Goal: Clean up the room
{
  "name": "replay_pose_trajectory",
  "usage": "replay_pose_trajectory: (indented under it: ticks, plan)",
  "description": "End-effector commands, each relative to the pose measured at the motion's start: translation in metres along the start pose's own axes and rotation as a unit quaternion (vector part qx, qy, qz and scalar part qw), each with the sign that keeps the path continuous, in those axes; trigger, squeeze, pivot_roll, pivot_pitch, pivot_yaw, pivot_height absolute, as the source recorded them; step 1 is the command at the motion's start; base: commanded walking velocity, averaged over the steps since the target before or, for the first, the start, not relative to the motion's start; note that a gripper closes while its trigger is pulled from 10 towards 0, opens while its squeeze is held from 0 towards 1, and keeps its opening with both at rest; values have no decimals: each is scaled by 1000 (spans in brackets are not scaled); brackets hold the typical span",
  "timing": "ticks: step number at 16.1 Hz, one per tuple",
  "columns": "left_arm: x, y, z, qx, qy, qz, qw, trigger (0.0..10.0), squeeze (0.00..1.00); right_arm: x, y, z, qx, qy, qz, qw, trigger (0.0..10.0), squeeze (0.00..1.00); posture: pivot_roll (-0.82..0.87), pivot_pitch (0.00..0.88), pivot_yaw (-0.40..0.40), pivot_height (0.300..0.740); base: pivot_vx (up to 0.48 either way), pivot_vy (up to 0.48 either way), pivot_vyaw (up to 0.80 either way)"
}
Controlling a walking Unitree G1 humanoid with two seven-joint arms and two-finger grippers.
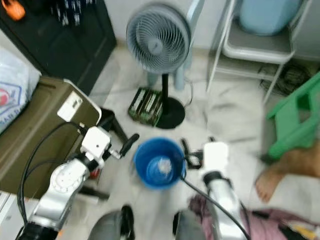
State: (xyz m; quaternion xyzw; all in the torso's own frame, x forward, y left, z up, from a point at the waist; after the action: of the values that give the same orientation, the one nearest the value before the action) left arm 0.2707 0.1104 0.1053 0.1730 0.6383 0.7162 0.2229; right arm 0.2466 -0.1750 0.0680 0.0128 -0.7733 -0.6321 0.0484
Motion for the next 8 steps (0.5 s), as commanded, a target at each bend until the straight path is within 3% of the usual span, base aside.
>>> replay_pose_trajectory:
  ticks: [1, 2, 3, 4, 6, 8]
  plan:
    - [6, -6, 6, 3, 30, 10, 1000, 10000, 0, 6, 4, -3, -25, -22, -5, 999, 10000, 1000, -118, 36, 59, 740, 0, 0, 0]
    - [11, -7, 9, 9, 61, 14, 998, 10000, 0, 9, 8, -8, -23, -36, -6, 999, 10000, 1000, -134, 22, 54, 740, 0, 0, 0]
    - [19, -9, 11, 8, 82, 14, 997, 10000, 0, 12, 11, -11, -14, -44, -4, 999, 10000, 133, -139, 18, 54, 740, 0, 0, 0]
    - [26, -12, 12, 9, 93, 21, 995, 10000, 0, 13, 11, -13, -19, -44, 0, 999, 10000, 0, -139, 14, 52, 740, 0, 0, 0]
    - [36, -19, 10, 8, 108, 34, 994, 10000, 0, 12, 9, -9, -4, -27, 8, 1000, 10000, 0, -124, 8, 42, 740, 0, 0, 0]
    - [41, -20, 10, 7, 132, 38, 991, 10000, 0, 14, 8, 5, -17, -14, 13, 1000, 10000, 0, -96, 13, 26, 740, 0, 0, 800]
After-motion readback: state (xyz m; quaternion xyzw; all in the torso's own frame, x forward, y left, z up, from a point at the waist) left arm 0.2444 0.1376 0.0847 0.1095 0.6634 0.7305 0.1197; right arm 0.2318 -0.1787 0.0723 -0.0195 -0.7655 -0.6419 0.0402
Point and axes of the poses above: a point about 5 cm out from each wrist's last joint towards the gripper, its own x axis pointing back from the gripper into the wrist, its own y axis along the axis of the wrist's last joint, z = x × y, the point moved 1 cm from there along -x, pointing out of the wrist towards the gripper, and after that the axes turned 10 degrees about x, right-handed, at the moved point
